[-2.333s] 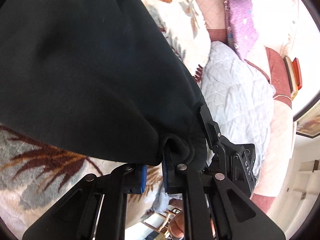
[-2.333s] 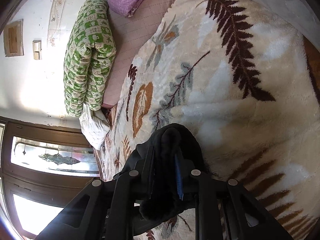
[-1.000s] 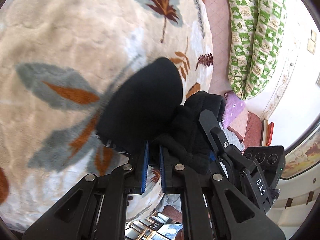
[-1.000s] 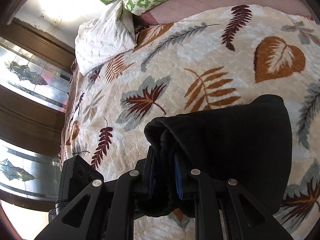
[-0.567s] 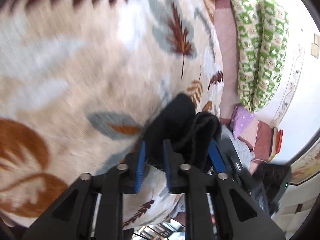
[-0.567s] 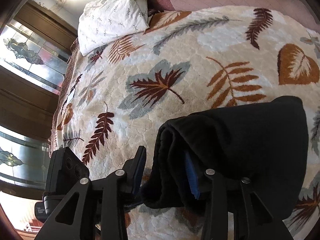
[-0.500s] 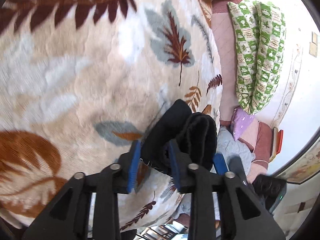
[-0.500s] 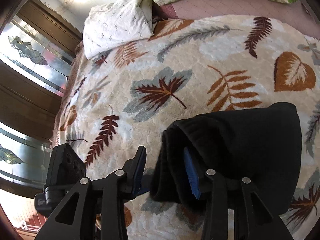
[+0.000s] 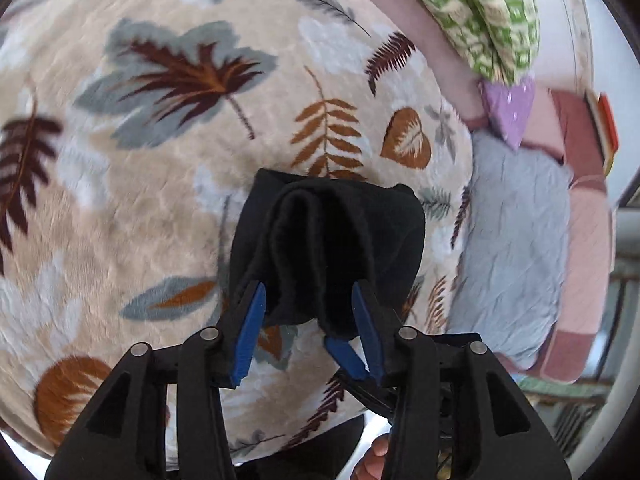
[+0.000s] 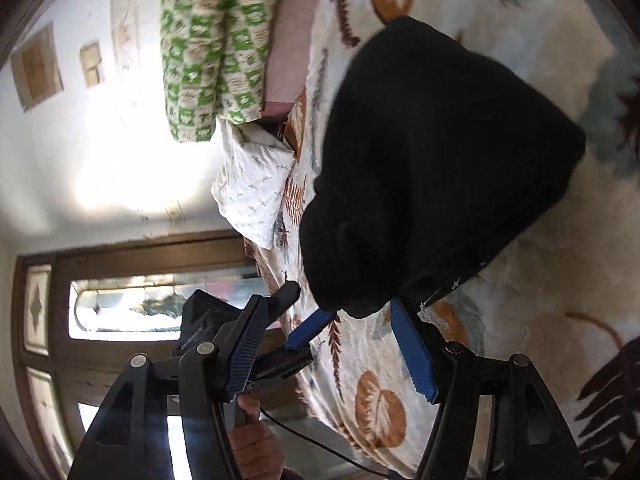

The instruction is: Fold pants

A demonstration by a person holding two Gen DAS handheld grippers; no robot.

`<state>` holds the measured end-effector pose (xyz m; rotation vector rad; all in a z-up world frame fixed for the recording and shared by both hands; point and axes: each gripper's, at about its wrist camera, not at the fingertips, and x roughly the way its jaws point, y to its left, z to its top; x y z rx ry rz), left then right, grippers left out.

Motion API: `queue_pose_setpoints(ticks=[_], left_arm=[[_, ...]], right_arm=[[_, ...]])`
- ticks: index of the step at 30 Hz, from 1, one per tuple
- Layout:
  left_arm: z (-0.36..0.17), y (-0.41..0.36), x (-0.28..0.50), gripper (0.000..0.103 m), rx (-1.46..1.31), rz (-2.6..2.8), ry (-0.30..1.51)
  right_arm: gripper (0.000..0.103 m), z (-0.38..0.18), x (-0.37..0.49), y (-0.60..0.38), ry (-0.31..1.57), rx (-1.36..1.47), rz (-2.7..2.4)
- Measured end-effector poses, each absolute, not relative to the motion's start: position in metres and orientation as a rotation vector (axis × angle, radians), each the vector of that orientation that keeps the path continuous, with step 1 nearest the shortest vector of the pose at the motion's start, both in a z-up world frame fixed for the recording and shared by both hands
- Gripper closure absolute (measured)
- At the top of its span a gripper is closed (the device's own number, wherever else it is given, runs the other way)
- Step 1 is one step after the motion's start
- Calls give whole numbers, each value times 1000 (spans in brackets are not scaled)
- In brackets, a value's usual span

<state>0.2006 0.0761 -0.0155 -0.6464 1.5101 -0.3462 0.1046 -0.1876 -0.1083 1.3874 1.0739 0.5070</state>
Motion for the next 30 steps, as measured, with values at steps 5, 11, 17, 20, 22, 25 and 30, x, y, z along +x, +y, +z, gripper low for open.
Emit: queue_pose_setpoints(ticks=[5,11,17,20,22,25,30], left_arm=[[-11,41,221,47,-426,-362,1523],[-28,9,238,54,-212,-330,1586],[-32,24,242,69,-212,-335,1595],[-36,35,246,69,-264,-344,1618],[-38,40,248,69,-280,-340,1627],[-42,44,249,69,-293,-333,1639],[-46,52,240,69,-259,-334,1620]], right_arm=[[37,-127,101,-185,1054,1473,458],[36,-138,96,-184,1028,1516,438],[37,-146,99,-175,1031,1533,423],[37,-148,103,-167,1019,1515,407],[40,-148,107,-161,1017,1492,421],[57,-151,112,-152,1024,1461,418],[90,-136,113,-142,1020,1358,437]])
